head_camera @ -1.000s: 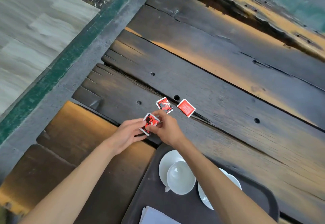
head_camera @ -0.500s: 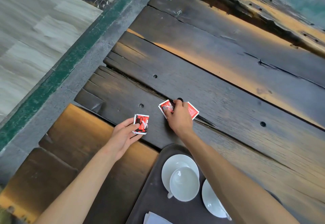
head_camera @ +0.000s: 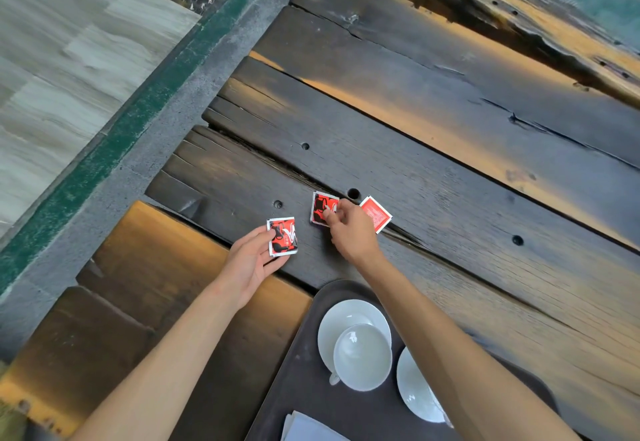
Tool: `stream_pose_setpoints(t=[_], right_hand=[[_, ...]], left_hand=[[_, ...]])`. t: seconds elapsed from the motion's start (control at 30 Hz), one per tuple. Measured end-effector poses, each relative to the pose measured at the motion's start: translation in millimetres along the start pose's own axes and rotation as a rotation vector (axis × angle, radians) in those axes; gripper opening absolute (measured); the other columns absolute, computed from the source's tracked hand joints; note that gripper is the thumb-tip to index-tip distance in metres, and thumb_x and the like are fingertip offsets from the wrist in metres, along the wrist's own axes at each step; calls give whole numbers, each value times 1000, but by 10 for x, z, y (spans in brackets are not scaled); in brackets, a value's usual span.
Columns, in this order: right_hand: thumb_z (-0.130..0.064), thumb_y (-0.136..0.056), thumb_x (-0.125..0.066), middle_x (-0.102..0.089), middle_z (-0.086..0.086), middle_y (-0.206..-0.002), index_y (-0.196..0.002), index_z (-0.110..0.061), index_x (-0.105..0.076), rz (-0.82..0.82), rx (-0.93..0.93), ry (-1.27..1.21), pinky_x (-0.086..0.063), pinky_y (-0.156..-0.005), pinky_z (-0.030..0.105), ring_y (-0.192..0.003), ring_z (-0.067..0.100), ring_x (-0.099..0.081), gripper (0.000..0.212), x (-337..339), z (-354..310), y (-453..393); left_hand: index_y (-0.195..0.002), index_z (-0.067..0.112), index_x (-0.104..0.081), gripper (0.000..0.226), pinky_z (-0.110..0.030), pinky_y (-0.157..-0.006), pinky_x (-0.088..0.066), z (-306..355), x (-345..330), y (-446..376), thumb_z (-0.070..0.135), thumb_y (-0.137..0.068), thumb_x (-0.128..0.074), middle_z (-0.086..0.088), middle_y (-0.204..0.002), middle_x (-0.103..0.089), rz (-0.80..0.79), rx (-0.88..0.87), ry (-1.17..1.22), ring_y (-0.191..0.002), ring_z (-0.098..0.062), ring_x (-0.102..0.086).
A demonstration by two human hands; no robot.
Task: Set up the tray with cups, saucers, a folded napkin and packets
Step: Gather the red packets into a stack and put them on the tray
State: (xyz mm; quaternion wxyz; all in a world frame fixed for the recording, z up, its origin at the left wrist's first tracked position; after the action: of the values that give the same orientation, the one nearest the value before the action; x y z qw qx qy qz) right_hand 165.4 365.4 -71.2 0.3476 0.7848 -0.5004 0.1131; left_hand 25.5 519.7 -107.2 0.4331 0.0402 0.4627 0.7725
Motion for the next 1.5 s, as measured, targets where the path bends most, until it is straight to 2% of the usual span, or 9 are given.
stream_pose_setpoints(t=[0.07,0.17,0.47,0.67,0.8,0.97,1.27,1.4,1.5], right_hand=[[-22,-100,-63,-59,-6,-67,-78,-25,-60,-103,17,-137,-53,-64,38,-63,11,-58,23,-67,-32,94],[-20,-91,-76,-62,-10,-63,-80,-27,-66,-226,22,-230,-48,-49,21,-50,0,-56,17,-166,-65,212],[-22,-88,-81,-68,-1,-68,-89,-19,-61,-211,-67,-327,-55,-52,22,-55,9,-68,20,-143,102,235],[-26,-94,-68,-69,7,-109,-115,-16,-68,183,-67,109,-52,-87,34,-98,25,-69,24,643,373,-30],[-30,-95,-68,-52,13,-134,-137,-17,-58,131,-75,340,-48,-99,42,-123,34,-53,45,700,524,-100],[-27,-93,-73,-46,13,-137,-141,-17,-52,102,-100,314,-52,-98,45,-115,35,-62,53,666,558,-155],[-15,-76,-86,-67,15,-114,-107,-20,-64,20,-92,169,-55,-91,42,-102,31,-67,38,685,578,-213],[-6,-78,-80,-72,-2,-87,-80,-30,-58,31,19,144,-49,-70,29,-73,15,-66,33,741,470,-32],[8,-79,-69,-76,2,-92,-73,-26,-63,27,144,84,-55,-78,25,-79,10,-70,35,791,355,187]], left_hand=[[-116,11,-69,21,-40,-94,-58,2,-49,15,12,-102,-53,-16,-114,-76,-10,-14,-18,-105,-24,-74],[-118,13,-70,23,-37,-93,-58,21,-162,52,13,-102,-55,-14,-116,-76,-65,-28,-45,-109,-25,-73],[-122,14,-69,29,-29,-93,-59,11,-328,85,1,-97,-59,-11,-119,-76,-141,-90,-127,-112,-23,-72],[-119,11,-69,27,-27,-85,-61,-8,-223,47,-1,-97,-60,-11,-116,-77,-95,-77,-106,-108,-24,-74],[-122,11,-67,29,-28,-88,-61,-48,-160,31,-1,-97,-59,-10,-117,-77,-67,-53,-106,-109,-23,-73],[-119,12,-68,28,-33,-95,-58,-112,-142,1,-3,-97,-59,-10,-117,-77,-46,-27,-100,-108,-23,-74],[-117,13,-69,27,-28,-87,-61,-112,-229,-11,-2,-97,-59,-10,-116,-77,-81,-24,-109,-108,-24,-74],[-119,13,-68,28,-27,-86,-61,-108,-262,-6,-1,-97,-59,-10,-118,-76,-87,-22,-124,-109,-25,-74],[-123,10,-67,29,-28,-89,-60,-115,-299,22,-1,-97,-59,-11,-119,-76,-96,-22,-115,-111,-25,-73]])
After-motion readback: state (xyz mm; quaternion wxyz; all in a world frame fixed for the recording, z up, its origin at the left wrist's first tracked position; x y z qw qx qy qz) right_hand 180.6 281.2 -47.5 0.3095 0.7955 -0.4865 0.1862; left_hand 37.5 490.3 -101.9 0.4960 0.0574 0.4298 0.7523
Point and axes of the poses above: each hand's wrist, its own y-axis away from the middle knuckle, its own x-axis out of the back of the hand, z = x × y, the point moved 10 cm from there along -y, towards the middle knuckle
